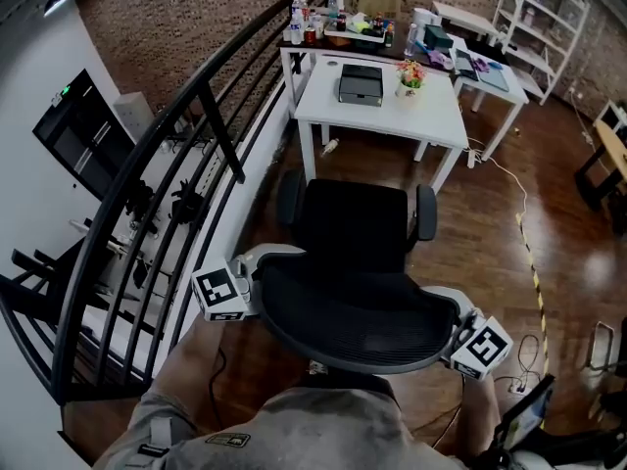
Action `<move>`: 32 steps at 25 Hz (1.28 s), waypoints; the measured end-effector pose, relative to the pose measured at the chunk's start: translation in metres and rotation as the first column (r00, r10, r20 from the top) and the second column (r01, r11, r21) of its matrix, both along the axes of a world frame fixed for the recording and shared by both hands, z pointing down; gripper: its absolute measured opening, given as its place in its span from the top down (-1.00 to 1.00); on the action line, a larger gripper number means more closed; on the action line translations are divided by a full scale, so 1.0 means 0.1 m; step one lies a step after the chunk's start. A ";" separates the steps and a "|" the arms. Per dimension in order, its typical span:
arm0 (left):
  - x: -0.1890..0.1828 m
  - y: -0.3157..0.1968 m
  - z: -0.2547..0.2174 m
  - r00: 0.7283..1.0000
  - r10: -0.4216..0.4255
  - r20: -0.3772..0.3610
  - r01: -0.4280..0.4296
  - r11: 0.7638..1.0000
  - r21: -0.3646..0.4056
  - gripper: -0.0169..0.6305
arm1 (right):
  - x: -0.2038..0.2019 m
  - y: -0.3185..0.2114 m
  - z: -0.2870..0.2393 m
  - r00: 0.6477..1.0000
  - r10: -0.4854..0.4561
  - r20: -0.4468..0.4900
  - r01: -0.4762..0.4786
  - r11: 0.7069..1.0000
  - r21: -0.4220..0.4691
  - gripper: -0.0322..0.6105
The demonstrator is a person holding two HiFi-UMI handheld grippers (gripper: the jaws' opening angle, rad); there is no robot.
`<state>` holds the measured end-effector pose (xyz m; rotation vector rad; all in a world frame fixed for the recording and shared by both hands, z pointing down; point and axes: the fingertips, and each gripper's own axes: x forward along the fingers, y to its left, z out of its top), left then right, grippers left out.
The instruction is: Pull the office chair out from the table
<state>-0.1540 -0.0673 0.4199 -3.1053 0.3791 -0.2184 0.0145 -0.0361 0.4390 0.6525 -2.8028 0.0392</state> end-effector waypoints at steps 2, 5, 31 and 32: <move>-0.01 0.11 0.01 1.000 0.004 0.004 -0.004 1.000 -0.009 0.12 | -0.02 0.12 0.00 1.000 0.000 0.002 0.000 1.000 -0.004 0.30; -0.02 0.27 0.02 1.000 0.008 0.009 -0.008 1.000 -0.020 0.12 | -0.03 0.31 0.01 1.000 -0.013 -0.001 0.013 1.000 -0.003 0.32; -0.26 0.63 -0.06 0.987 -0.157 -0.045 0.155 0.987 -0.037 -0.12 | -0.09 0.64 -0.15 0.996 -0.049 0.070 0.043 0.995 0.086 0.26; -0.29 0.64 -0.08 0.982 -0.182 -0.060 0.180 0.983 -0.032 -0.12 | -0.03 0.64 -0.15 0.997 -0.025 0.077 0.018 0.996 0.083 0.22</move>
